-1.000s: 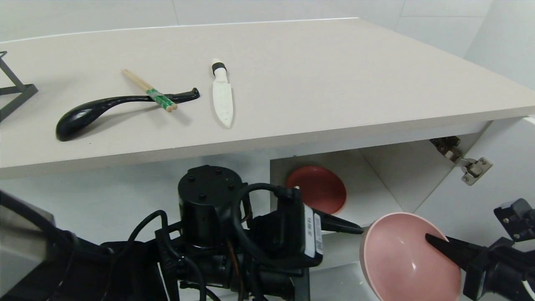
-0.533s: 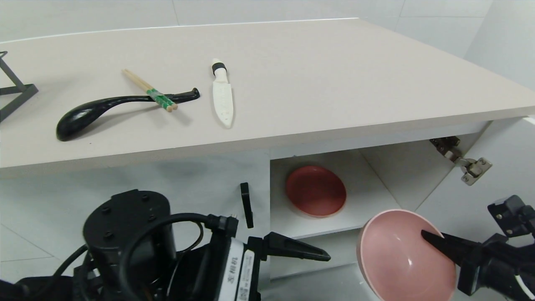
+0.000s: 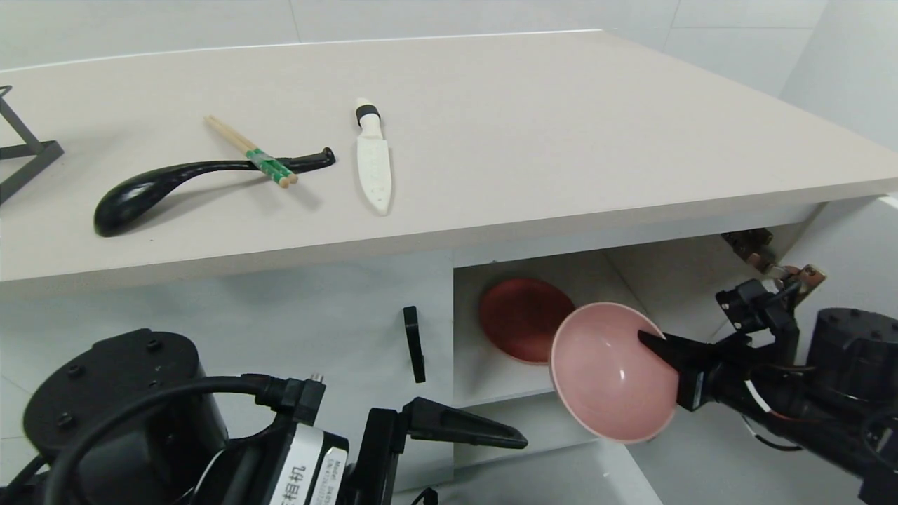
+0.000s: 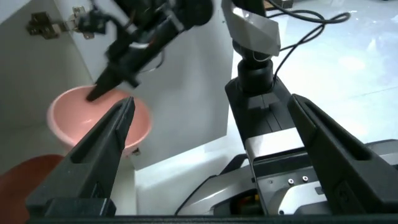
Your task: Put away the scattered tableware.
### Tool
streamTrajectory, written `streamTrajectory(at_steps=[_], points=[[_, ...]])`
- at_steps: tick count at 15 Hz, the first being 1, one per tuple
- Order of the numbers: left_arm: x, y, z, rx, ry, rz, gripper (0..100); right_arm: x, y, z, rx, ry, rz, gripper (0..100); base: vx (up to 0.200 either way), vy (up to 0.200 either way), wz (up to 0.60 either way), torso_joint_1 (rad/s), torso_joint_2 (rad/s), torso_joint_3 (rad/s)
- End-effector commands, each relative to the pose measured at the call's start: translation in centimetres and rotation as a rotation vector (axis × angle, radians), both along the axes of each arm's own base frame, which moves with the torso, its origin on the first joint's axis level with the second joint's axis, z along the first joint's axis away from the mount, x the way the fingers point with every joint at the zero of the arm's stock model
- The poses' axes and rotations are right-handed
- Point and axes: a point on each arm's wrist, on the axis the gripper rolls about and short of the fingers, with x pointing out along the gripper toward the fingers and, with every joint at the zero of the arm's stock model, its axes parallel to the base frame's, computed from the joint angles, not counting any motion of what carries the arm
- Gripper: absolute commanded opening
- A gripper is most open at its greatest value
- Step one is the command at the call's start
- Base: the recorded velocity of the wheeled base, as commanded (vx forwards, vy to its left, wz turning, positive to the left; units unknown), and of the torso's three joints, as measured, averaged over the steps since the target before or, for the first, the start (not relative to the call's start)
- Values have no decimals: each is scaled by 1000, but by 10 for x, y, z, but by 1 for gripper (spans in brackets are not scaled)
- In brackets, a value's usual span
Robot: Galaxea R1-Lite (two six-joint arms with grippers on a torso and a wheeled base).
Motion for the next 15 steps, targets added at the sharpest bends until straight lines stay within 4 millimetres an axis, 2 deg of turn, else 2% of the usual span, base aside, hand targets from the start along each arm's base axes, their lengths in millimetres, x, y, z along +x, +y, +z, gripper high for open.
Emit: streamTrajectory(at_steps=[1, 5, 8, 11, 13, 15], points=[[-4, 11, -3, 10, 6, 15, 100, 39, 12, -21, 14, 19, 2, 0, 0, 0, 0, 0, 0, 0], [-13, 47, -1, -9, -20, 118, 100, 63, 18, -32, 21, 9, -6, 0, 0, 0, 0, 0, 0, 0], [-26, 72, 1, -30, -39, 179, 100, 81, 24, -24, 39, -51, -3, 0, 0, 0, 0, 0, 0, 0], [-37, 93, 3, -56, -67, 233, 100, 94, 29, -30, 42, -64, 4, 0, 0, 0, 0, 0, 0, 0], [-38, 107, 8, -69, -111, 406, 100, 103, 36, -37, 42, -66, 15, 0, 0, 0, 0, 0, 0, 0], [-43, 120, 11, -87, -123, 495, 100, 106, 39, -38, 44, -73, 21, 0, 0, 0, 0, 0, 0, 0]])
